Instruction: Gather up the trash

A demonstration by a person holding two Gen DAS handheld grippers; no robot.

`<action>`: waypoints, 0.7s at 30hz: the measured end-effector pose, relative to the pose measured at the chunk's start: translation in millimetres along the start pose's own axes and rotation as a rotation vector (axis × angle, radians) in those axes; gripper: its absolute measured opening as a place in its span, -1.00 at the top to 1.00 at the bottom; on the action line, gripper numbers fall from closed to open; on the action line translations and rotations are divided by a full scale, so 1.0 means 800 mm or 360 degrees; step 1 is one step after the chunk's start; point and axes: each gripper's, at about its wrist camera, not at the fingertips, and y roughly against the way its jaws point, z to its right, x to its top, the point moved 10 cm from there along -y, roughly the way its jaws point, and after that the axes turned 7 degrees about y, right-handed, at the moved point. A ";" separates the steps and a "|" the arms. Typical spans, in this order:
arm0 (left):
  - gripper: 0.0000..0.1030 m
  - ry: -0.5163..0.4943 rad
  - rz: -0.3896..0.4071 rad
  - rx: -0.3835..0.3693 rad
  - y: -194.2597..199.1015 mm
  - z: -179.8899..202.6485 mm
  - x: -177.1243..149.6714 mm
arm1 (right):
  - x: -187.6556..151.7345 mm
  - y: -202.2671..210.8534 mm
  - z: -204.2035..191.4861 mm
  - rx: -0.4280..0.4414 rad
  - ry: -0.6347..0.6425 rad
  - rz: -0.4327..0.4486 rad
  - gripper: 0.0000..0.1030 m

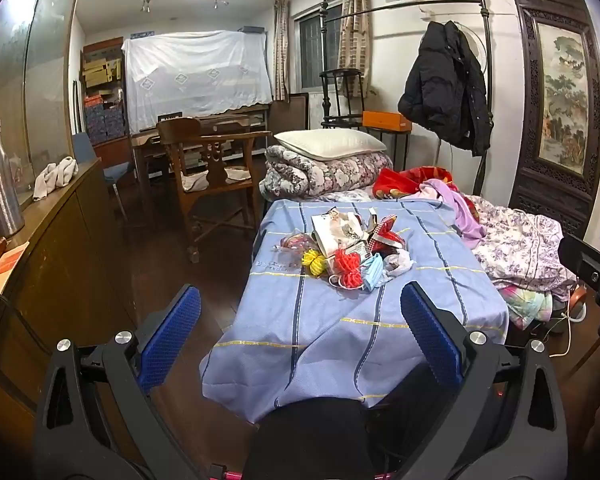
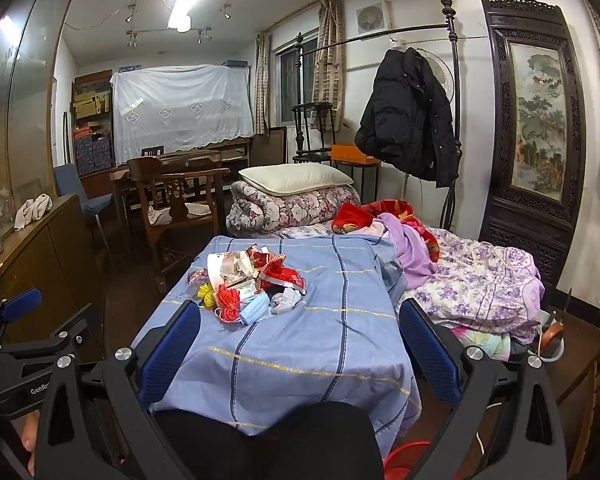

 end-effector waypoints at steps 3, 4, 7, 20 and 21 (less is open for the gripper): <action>-0.88 0.0001 -0.0002 0.0000 0.000 0.000 0.000 | 0.000 0.000 0.000 0.0002 -0.0002 0.0000 -0.89; -0.88 0.0000 -0.0002 -0.0001 0.001 0.001 0.001 | 0.000 0.000 0.000 0.0001 -0.0002 0.0000 -0.89; -0.87 0.0000 -0.0001 0.0000 0.000 0.001 0.000 | 0.001 0.000 0.000 0.0003 0.0002 -0.0001 -0.89; -0.88 -0.0001 -0.0002 -0.0002 0.001 0.000 0.001 | 0.001 -0.002 -0.001 0.0000 0.0003 -0.0001 -0.89; -0.87 -0.0001 -0.0002 -0.0003 0.000 0.000 0.000 | 0.001 -0.002 -0.001 0.0002 0.0002 -0.0001 -0.89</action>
